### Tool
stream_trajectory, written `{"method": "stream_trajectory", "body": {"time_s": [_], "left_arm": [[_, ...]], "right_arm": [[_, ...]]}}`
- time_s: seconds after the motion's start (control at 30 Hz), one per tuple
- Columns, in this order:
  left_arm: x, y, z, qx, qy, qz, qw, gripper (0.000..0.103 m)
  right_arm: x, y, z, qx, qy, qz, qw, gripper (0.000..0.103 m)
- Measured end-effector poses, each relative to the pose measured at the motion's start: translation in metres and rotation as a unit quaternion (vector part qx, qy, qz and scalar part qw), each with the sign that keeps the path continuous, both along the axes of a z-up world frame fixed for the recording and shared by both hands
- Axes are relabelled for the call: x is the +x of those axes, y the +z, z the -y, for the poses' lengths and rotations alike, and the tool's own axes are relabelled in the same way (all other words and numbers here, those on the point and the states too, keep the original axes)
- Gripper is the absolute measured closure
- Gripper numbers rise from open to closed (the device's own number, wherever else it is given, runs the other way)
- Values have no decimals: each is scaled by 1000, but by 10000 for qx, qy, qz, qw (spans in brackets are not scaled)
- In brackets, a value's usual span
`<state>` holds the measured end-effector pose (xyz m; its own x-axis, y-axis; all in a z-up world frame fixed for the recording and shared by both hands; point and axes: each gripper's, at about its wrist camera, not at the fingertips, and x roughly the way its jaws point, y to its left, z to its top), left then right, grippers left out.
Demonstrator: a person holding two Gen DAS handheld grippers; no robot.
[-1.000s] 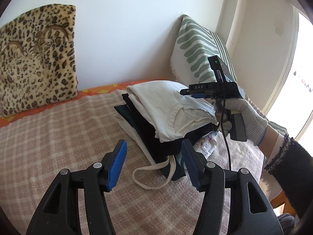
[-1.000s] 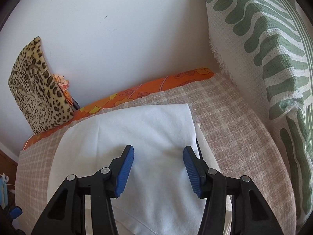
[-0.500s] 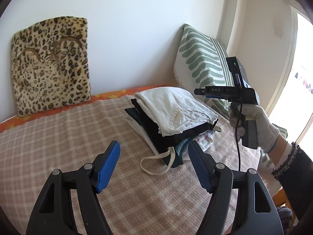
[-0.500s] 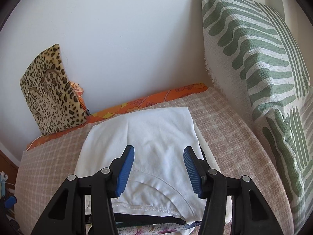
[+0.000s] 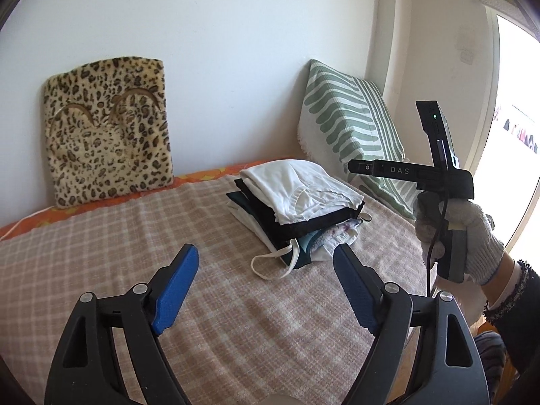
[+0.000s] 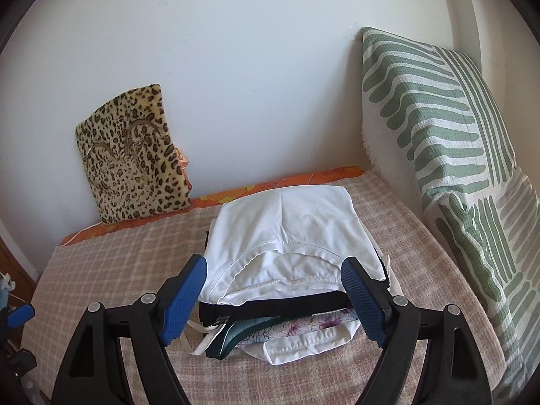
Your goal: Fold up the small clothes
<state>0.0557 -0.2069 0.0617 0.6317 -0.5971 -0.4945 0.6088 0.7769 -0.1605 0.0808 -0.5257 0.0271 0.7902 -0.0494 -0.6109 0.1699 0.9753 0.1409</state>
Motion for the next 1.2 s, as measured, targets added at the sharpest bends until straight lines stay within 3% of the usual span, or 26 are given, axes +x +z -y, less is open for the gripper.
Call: {"method": "stream_trajectory", "body": {"time_s": [0.17, 0.37, 0.5, 0.7, 0.87, 1.2], "left_arm": [[-7, -4, -17, -26, 41, -26, 10000, 20], [-16, -9, -38, 6, 161, 112, 9998, 16], [-20, -17, -42, 299, 338, 291, 9986, 5], [-23, -31, -44, 516, 507, 505, 9961, 1], [-15, -45, -46, 641, 673, 257, 9953, 1], [-6, -70, -41, 954, 753, -116, 9925, 1]], "right_arm": [[-23, -3, -31, -226, -49, -8, 9997, 7], [-48, -8, -66, -505, -184, 40, 9985, 0], [-61, -13, -79, -431, -303, 180, 9984, 0], [-65, -23, -91, -738, -542, 321, 9953, 0], [-62, -35, -92, -518, -534, 226, 9970, 0], [-65, -37, -102, -833, -561, 378, 9942, 0]]}}
